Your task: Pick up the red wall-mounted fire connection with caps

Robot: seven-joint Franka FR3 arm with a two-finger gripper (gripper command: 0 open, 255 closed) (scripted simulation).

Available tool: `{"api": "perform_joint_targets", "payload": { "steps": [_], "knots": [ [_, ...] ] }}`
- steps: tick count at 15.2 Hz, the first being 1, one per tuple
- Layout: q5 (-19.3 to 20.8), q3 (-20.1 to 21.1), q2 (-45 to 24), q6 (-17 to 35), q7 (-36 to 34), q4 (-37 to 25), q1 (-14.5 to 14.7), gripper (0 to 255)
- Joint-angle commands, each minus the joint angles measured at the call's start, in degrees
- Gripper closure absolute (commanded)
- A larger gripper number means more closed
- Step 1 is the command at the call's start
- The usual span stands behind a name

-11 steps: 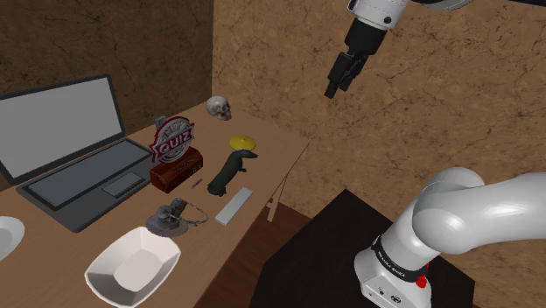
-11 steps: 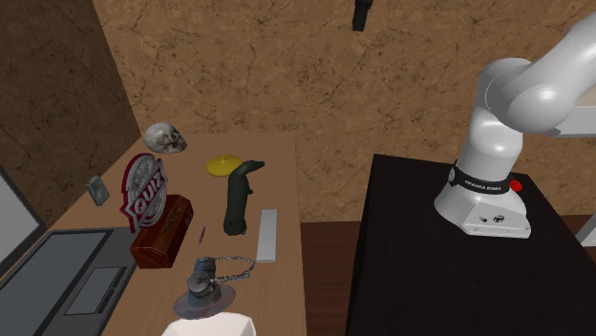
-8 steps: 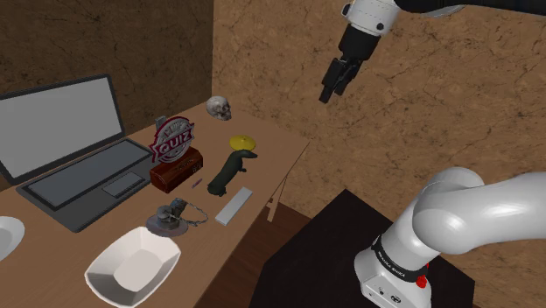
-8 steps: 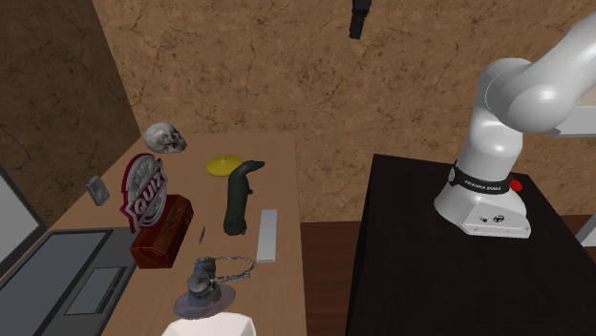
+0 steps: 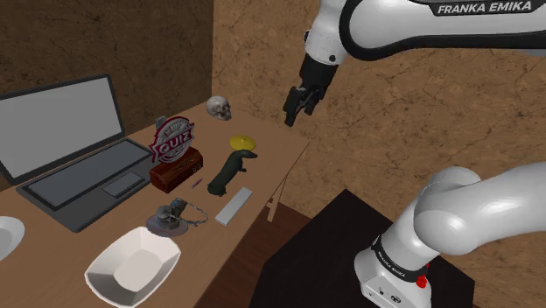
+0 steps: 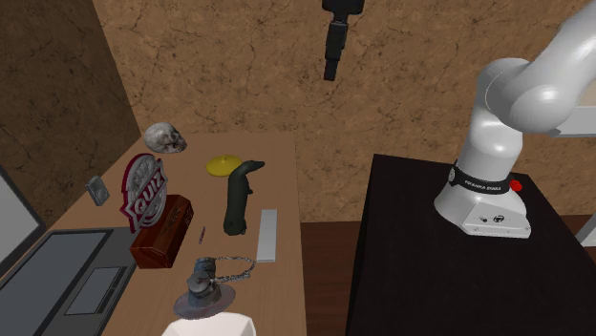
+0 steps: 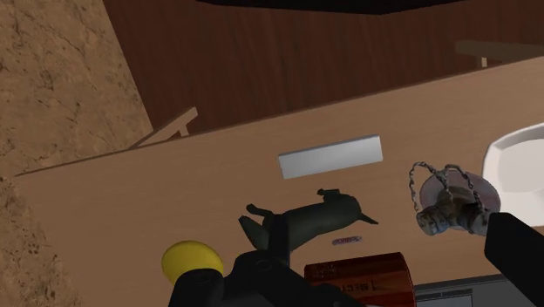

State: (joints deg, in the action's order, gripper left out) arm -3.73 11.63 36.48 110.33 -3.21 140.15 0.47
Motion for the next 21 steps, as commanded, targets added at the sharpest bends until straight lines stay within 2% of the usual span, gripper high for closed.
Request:
{"api": "perform_joint_targets", "payload": {
  "steps": [1, 6, 11, 14, 17, 21],
  "knots": [
    [0.0, 2.6, -3.0, 3.5, -2.8, 0.5, 0.2, 0],
    [1.5, 8.8, -11.2, 10.8, -10.1, 0.0, -0.1, 0],
    [6.3, 15.0, -21.5, 17.1, -19.1, -2.7, -1.3, 0],
    [11.5, 18.2, -28.6, 19.9, -25.7, -5.3, -2.1, 0],
    [18.3, 20.4, -36.4, 21.6, -33.1, -8.9, -2.3, 0],
    [28.0, 20.6, -47.2, 21.8, -42.8, -14.9, 0.1, 0]
  ]
}}
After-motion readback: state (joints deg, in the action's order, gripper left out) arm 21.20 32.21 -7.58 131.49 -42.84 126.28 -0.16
